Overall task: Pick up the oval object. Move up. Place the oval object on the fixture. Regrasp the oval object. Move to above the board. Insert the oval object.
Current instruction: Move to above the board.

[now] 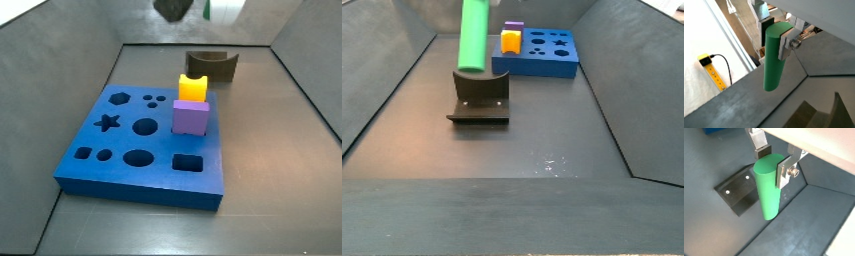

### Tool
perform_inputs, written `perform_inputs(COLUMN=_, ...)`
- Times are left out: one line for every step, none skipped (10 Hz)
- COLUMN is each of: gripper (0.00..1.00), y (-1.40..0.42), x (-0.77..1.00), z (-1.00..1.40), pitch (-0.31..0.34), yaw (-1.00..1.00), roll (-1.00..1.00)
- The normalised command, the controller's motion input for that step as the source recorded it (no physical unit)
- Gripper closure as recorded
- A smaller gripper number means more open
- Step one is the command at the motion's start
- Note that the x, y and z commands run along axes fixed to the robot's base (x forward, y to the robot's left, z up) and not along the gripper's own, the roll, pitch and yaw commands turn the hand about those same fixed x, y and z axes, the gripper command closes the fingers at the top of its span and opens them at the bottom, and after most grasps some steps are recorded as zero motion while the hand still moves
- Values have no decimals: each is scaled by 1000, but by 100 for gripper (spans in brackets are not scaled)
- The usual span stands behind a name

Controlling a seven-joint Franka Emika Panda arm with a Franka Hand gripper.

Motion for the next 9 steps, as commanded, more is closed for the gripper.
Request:
perform_inputs(gripper=100, y=45, x=-76, z=1000, pitch=117, yaw=-65, roll=-68)
perform_inputs(gripper=100, y=41, x=-75, z=1000, pitch=138, yaw=-43, roll=-65)
perform_inputs(gripper=100, y=35, x=-71, z=1000, pitch=159, yaw=-9, roll=-55)
perform_inputs(gripper=100, y=29, x=-66, z=1000, pitch=159, yaw=24, roll=-55)
perform_inputs(gripper=100, y=26, x=-62, z=1000, pitch=159, yaw=44, roll=-55)
perform_inputs(gripper=100, y=15, x=-49, z=1000, pitch=154, yaw=67, roll=-59)
perform_inputs(gripper=100, y=12, x=-41, z=1000, pitch=156, yaw=75, roll=-57)
perform_inputs(gripper=100, y=-6, x=-6, z=748, pitch=154, yaw=90, roll=-60)
perform_inputs(gripper=100, y=-9, x=0, z=644, pitch=152, yaw=93, roll=-59)
